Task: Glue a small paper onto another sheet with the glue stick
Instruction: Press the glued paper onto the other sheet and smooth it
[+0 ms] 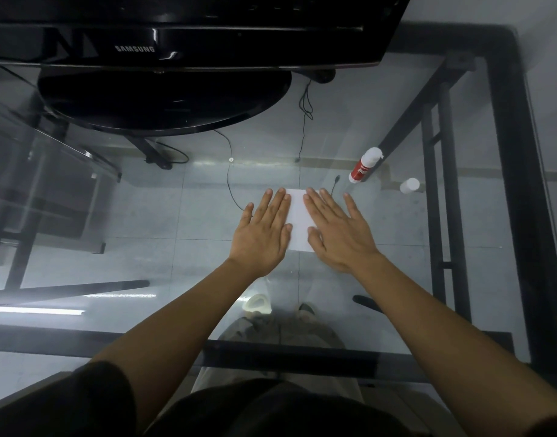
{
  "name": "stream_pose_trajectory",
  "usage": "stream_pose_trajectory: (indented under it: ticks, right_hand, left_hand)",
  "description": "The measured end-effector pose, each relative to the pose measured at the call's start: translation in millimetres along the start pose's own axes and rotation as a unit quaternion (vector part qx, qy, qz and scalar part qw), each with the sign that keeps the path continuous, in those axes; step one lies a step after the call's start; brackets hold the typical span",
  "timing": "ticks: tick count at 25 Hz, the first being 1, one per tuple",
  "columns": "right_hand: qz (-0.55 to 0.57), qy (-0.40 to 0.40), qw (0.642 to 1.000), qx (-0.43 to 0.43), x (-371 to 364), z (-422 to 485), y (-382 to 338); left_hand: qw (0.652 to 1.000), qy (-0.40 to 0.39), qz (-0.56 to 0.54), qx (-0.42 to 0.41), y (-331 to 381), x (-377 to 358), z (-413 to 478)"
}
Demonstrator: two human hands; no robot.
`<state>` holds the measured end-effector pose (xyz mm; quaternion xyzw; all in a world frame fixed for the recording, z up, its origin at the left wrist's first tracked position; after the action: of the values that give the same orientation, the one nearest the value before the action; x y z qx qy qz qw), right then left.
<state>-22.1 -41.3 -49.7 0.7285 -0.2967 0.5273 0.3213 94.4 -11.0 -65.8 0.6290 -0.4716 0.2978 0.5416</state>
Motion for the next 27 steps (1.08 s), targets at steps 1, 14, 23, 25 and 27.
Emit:
stream_pose_trajectory:
  ticks: [1, 14, 23, 25, 27]
  right_hand:
    - [-0.011, -0.002, 1.0, -0.008, -3.0, -2.7, 6.0]
    - [0.031, -0.014, 0.997, -0.076, -10.1, -6.2, 10.8]
    - [0.07, -0.003, 0.996, -0.057, -14.9, -6.8, 0.7]
    - [0.071, -0.005, 0.996, -0.057, -15.6, -7.1, 0.7]
    - [0.075, -0.007, 0.996, -0.056, -15.8, -7.2, 0.9]
  left_hand:
    - [1.0, 0.0, -0.002, 0.001, 0.1, -0.2, 0.1]
    - [1.0, -0.007, 0.009, 0.007, 2.3, -0.2, -0.3]
    - [0.986, -0.094, 0.026, -0.134, 21.4, -11.5, -34.2]
    - [0.984, -0.104, 0.049, -0.138, 6.6, -5.3, -28.5]
    - [0.987, -0.092, 0.054, -0.122, -8.8, 9.6, -14.9]
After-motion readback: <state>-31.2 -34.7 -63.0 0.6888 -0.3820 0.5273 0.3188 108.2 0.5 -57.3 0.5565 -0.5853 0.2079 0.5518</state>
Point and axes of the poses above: each hand's wrist, its own z-axis towards the middle knuckle, its own x-axis out of the back of the hand, y = z × x, the point moved 8 cm from there along z, towards the middle knuckle, and after that the axes turned 13 degrees about -z, right-handed, at the moved point
